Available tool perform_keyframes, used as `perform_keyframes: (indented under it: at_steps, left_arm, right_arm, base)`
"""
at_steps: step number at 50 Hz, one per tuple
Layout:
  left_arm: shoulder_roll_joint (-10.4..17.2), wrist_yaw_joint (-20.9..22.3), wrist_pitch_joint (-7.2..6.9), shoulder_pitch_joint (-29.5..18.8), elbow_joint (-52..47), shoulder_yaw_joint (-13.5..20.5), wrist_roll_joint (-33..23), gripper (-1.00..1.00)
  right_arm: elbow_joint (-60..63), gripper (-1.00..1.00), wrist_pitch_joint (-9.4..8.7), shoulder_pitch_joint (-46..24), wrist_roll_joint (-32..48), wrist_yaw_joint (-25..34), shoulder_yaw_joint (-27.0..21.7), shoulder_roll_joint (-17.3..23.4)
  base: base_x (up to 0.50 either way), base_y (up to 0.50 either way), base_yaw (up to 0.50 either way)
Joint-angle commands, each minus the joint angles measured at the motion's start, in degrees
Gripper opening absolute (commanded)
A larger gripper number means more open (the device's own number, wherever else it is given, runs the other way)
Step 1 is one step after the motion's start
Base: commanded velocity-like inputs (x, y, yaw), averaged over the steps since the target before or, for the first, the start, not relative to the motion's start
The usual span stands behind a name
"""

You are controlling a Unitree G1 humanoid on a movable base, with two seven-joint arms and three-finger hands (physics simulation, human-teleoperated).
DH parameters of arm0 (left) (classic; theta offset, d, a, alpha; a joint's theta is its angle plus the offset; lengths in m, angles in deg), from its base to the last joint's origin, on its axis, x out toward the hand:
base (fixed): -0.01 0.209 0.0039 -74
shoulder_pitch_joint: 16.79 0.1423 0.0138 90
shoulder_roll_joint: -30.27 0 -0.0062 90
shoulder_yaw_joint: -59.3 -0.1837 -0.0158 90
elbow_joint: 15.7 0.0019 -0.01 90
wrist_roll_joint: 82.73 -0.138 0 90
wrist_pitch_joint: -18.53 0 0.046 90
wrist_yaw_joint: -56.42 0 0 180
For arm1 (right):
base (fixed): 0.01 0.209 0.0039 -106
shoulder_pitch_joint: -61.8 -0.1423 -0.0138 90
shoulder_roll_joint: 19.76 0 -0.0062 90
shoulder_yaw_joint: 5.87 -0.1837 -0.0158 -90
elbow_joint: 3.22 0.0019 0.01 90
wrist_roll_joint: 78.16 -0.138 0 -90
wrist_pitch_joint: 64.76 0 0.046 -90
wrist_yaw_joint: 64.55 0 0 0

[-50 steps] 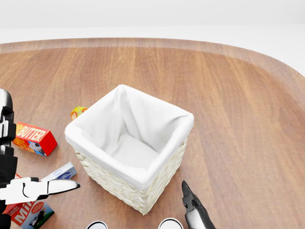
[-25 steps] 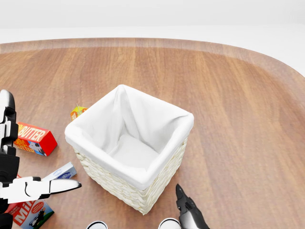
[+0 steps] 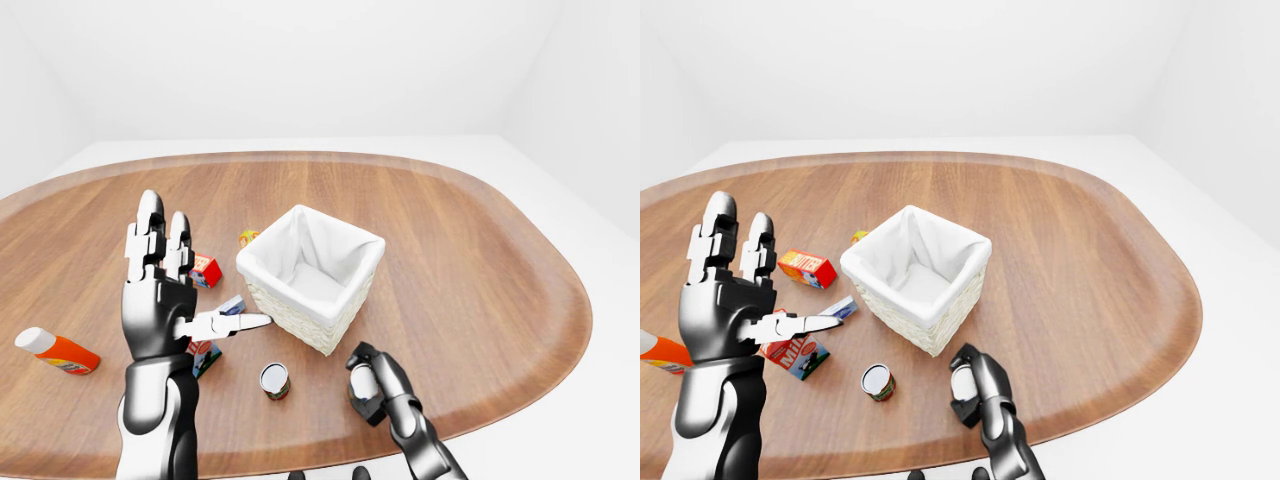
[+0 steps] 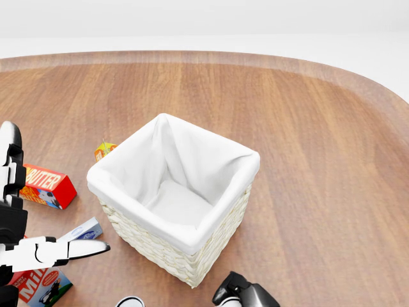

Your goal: Pick up the alphabet soup, and put it in the basket.

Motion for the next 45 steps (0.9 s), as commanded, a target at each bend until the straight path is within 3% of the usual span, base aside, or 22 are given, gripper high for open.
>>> perform_keyframes:
  at_steps: [1, 15, 21, 27, 45]
  left_arm:
    - [0.0, 0.0, 0.0, 0.1, -0.1, 0.1, 0.0, 1.0]
    - [-0.1, 0.1, 0.0, 0.5, -0.4, 0.0, -0.1, 1.0]
    - [-0.1, 0.1, 0.0, 0.3, -0.1, -0.1, -0.2, 1.0]
    - [-0.1, 0.0, 0.0, 0.3, -0.5, -0.2, -0.2, 1.0]
    - [-0.1, -0.2, 0.0, 0.1, -0.6, -0.4, -0.2, 1.0]
  right_arm:
    - [0.8, -1.0, -0.32, 1.2, 0.7, 0.8, 0.3, 0.0]
    - [10.3, -1.0, -4.44, 4.8, 1.2, 2.5, 1.6, 0.8]
    - [14.6, -1.0, -4.44, 5.9, 0.9, 3.2, 1.7, 1.3]
    - [26.5, -1.0, -4.44, 9.4, 0.4, 5.6, 2.2, 2.3]
    - [48.2, -1.0, -4.44, 13.8, -0.2, 9.5, -2.7, 4.5]
  base:
    - [0.0, 0.0, 0.0]
    - [0.0, 0.0, 0.0]
    - [0.0, 0.0, 0.0]
    - [0.0, 0.0, 0.0]
    - [0.0, 0.0, 0.0]
